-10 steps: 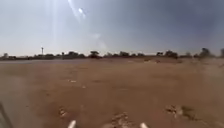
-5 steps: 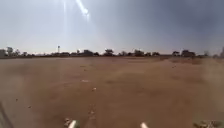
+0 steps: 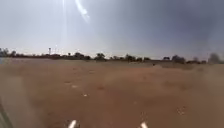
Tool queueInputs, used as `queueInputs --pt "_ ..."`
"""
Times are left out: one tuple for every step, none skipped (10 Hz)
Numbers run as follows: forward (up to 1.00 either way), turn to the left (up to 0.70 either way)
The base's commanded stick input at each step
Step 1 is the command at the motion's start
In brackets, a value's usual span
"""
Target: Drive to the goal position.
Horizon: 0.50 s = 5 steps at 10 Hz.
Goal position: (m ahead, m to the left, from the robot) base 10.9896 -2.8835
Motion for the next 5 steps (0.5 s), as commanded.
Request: queueInputs --pt "0.5 0.0" --pt "0.5 0.0" --pt "0.5 0.0" --pt "0.5 0.0" --pt "0.5 0.0"
